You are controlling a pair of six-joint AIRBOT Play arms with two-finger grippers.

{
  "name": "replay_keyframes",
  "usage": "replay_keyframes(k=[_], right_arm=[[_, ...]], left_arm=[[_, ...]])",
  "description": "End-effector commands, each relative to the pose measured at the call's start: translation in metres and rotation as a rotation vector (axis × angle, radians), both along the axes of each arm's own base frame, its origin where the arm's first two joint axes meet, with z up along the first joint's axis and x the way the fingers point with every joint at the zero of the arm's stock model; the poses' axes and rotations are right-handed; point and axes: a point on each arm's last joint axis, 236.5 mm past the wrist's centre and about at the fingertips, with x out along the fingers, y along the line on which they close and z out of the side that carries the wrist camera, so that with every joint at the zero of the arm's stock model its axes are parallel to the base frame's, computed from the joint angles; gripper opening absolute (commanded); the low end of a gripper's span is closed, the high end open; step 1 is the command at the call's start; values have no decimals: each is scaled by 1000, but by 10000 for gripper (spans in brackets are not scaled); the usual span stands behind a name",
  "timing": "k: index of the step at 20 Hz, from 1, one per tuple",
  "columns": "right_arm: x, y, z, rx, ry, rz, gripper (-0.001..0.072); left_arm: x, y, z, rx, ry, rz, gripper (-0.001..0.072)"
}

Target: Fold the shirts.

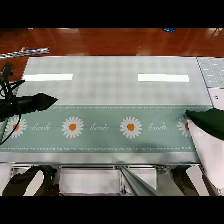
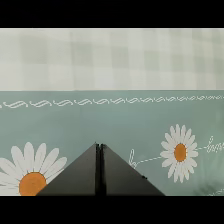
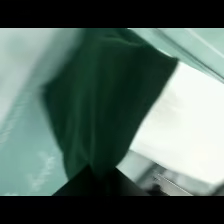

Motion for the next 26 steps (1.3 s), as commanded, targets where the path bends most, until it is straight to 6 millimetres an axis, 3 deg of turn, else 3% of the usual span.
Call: replay_keyframes(k=[1,5,6,7,10,11,13,15,16,17,18,19,21,22,23,26], right_arm=[[-104,1,-38,-3,292,-260,25],[-134,15,-79,87,447,-276,30],[-145,14,-83,83,494,-304,174],[-147,12,-88,76,505,-307,428],[-138,-4,-90,38,484,-266,413],[-127,-12,-89,16,456,-244,413],[-81,-33,-79,-41,342,-139,405],[-26,-42,-63,-83,277,17,274],[11,-41,-55,-112,230,113,256],[59,-31,-45,-136,153,241,107],[108,-13,-33,-160,55,368,25],[162,18,-19,-182,-75,497,25],[246,95,6,-210,-294,717,24],[271,132,10,-218,-342,796,24],[289,168,5,-231,-351,871,24],[304,244,-48,-214,-236,1060,25]], left_arm=[[0,0,0,1,-1,-1,20],[1,1,0,9,-9,-4,20],[2,1,1,10,-12,-2,20],[4,3,1,12,-20,6,20],[19,13,8,25,-77,64,20],[28,20,13,35,-114,99,20],[47,32,35,52,-196,154,20],[64,33,68,57,-250,140,20],[71,31,87,59,-273,120,20],[79,28,110,62,-303,95,19],[87,23,134,66,-338,64,19],[94,14,155,69,-372,29,19],[111,-10,181,90,-417,-47,19],[121,-21,177,135,-415,-85,18],[133,-27,157,187,-360,-92,18],[144,-30,70,312,-103,-97,19]])
